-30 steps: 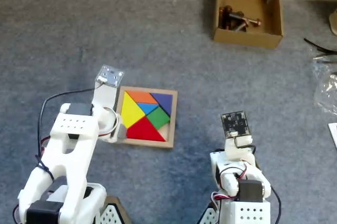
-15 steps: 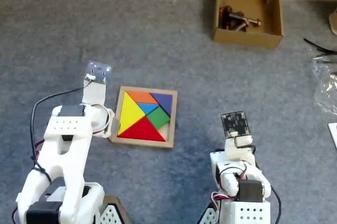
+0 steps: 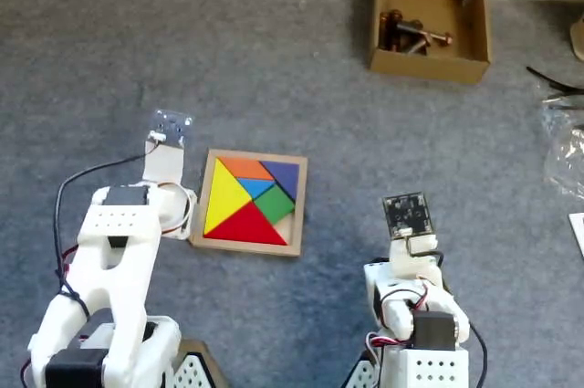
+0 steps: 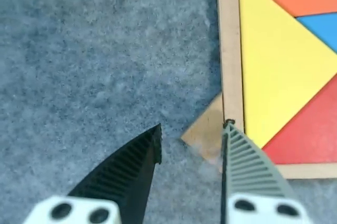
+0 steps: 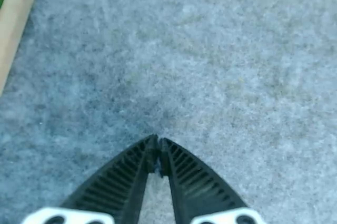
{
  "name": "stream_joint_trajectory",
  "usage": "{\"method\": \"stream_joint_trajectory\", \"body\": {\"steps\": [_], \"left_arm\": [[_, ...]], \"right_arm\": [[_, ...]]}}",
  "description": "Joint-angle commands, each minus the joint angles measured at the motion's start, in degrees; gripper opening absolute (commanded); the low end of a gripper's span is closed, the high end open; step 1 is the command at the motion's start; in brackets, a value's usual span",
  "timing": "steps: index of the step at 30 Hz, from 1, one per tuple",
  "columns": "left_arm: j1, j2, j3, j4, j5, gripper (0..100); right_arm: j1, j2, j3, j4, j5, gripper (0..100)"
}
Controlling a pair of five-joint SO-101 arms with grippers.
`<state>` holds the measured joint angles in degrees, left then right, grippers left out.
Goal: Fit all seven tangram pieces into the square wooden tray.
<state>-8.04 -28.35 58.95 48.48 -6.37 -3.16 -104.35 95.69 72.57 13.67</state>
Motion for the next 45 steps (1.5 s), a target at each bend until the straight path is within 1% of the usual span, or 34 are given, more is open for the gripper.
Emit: {"method": "stream_joint_trajectory", "body": {"steps": [1, 3, 13, 16, 20, 28, 34, 37, 40, 45], "left_arm": [[-2.4, -1.3, -0.2, -0.6, 0.4, 17], [-3.5, -1.3, -0.1, -0.6, 0.4, 17], [-2.9, -1.2, 0.0, -0.4, 0.4, 18], [-0.4, -1.2, 0.0, 0.1, 0.4, 18], [4.0, -1.2, 0.0, 2.6, 0.4, 18], [4.6, -0.3, 0.0, 2.9, 0.4, 18], [4.0, 10.6, -3.1, 2.6, 0.3, 18], [0.5, 15.3, -6.1, 2.9, 0.3, 17], [-3.2, 16.7, -7.6, 2.9, 0.3, 17], [-4.0, 16.7, -7.6, 2.9, 0.3, 17]], "right_arm": [[-0.7, -0.3, 5.7, -1.3, -0.4, 0.5], [-0.7, -0.3, 5.7, -1.3, -0.4, 0.5], [-0.7, -0.3, 5.7, -1.3, -0.4, 0.5], [-0.7, -0.3, 5.7, -1.3, -0.4, 0.5], [-0.7, -0.3, 5.7, -1.3, -0.4, 0.5], [-0.7, -0.3, 5.7, -1.3, -0.4, 0.5], [-0.7, -0.3, 5.7, -1.3, -0.4, 0.5], [-0.7, -0.3, 5.7, -1.3, -0.4, 0.5], [-0.7, -0.3, 5.7, -1.3, -0.4, 0.5], [-0.7, -0.3, 5.7, -1.3, -0.4, 0.5]]}}
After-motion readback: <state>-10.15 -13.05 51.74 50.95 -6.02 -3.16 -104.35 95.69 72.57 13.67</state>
